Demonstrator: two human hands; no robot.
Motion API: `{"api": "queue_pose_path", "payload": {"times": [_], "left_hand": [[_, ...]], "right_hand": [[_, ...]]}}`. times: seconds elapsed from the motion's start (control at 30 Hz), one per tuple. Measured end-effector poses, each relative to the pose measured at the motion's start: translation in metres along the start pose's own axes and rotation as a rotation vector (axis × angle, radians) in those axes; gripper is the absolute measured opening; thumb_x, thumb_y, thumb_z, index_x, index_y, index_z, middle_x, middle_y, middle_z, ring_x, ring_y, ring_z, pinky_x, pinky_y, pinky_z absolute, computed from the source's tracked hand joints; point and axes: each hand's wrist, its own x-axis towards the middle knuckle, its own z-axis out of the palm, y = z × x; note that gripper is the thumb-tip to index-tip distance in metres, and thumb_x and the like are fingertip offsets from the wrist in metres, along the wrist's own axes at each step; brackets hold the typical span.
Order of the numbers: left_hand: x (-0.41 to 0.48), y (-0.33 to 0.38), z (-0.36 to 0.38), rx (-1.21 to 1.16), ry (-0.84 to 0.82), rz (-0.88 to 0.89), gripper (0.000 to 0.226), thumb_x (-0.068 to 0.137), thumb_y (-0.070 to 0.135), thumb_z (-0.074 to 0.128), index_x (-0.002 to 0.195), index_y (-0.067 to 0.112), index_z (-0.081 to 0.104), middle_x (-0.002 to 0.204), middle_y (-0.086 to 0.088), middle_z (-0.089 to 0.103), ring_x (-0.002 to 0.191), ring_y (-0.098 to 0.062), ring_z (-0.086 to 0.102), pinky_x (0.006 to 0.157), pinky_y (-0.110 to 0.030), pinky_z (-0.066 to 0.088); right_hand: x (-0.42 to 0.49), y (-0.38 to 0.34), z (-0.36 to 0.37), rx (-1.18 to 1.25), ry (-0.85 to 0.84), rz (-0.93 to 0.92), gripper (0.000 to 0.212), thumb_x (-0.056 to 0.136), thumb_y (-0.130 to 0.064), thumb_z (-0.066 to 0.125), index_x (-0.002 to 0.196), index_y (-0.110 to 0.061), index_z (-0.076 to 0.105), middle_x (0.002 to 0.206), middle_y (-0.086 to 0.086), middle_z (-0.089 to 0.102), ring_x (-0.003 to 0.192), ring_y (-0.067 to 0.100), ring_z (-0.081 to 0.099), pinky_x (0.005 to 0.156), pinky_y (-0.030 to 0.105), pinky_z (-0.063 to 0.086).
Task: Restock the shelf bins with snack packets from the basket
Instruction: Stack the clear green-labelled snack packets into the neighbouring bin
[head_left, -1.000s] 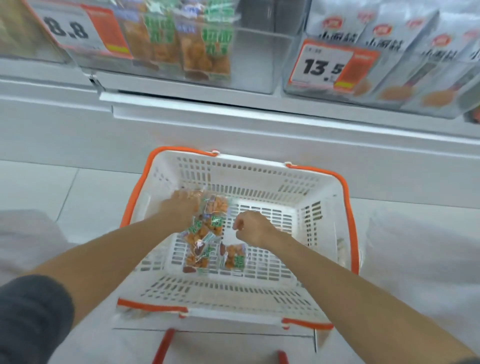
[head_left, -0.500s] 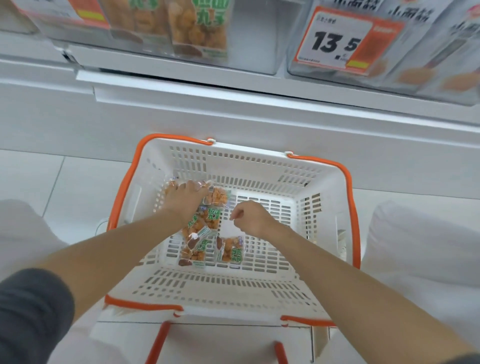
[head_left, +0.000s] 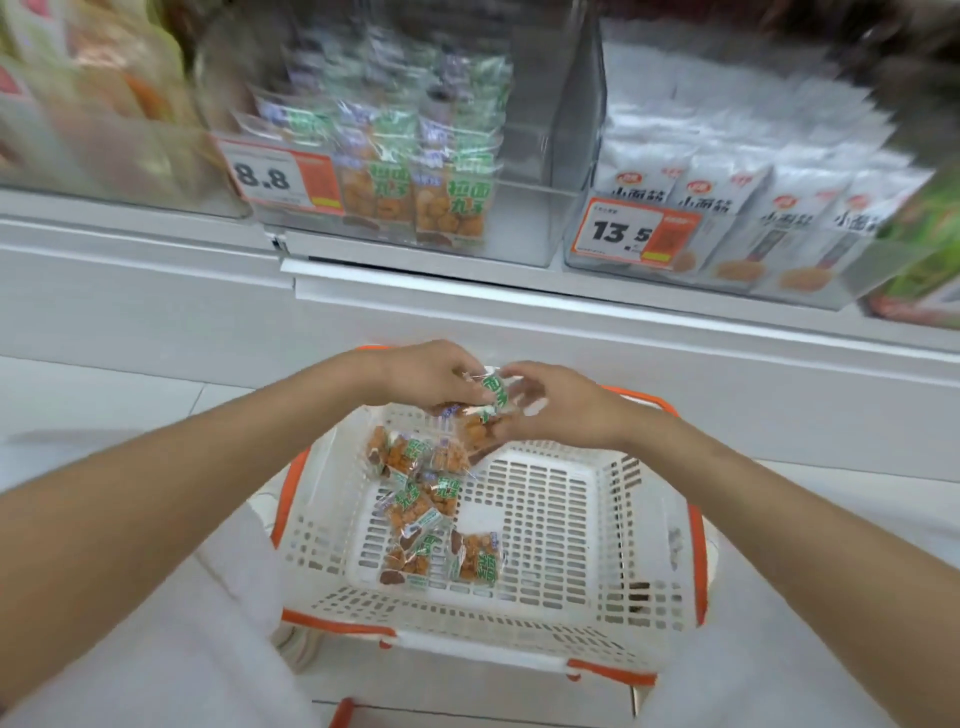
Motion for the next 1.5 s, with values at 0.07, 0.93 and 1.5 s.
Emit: {"api": "queue_pose_path", "payload": {"times": [0.07, 0.93, 1.5], "left_hand": [[-0.004, 0.011, -0.005, -0.020, 0.020, 0.048, 0.021, 0.096, 0.030, 0.060, 0.080, 0.016, 0.063, 0.073, -0.004, 0.047, 0.065, -0.014, 0.048, 0.067, -0.030, 0.048], [-0.003, 0.013, -0.037, -0.269, 0.395, 0.155, 0.036, 0.085, 0.035, 0.071, 0.098, 0.002, 0.071, 0.089, -0.011, 0.074, 0.076, -0.019, 0.071, 0.071, -0.030, 0.060], [-0.024, 0.085, -0.095, -0.150, 0.530, 0.506, 0.005, 0.088, 0.014, 0.068, 0.083, 0.015, 0.067, 0.075, 0.003, 0.069, 0.066, -0.007, 0.064, 0.063, -0.022, 0.050]], "right_hand": [[0.000, -0.003, -0.001, 0.066, 0.031, 0.000, 0.063, 0.079, -0.043, 0.077, 0.130, -0.017, 0.051, 0.106, 0.000, 0.067, 0.095, 0.017, 0.064, 0.085, 0.036, 0.051], [0.013, -0.022, -0.012, 0.526, 0.212, -0.065, 0.034, 0.078, -0.011, 0.079, 0.102, 0.007, 0.062, 0.077, 0.017, 0.067, 0.062, 0.015, 0.064, 0.057, 0.027, 0.056], [-0.011, -0.097, -0.122, 0.145, 0.505, -0.213, 0.022, 0.077, -0.017, 0.082, 0.097, -0.017, 0.072, 0.084, 0.006, 0.075, 0.074, 0.023, 0.071, 0.080, 0.046, 0.056]]}}
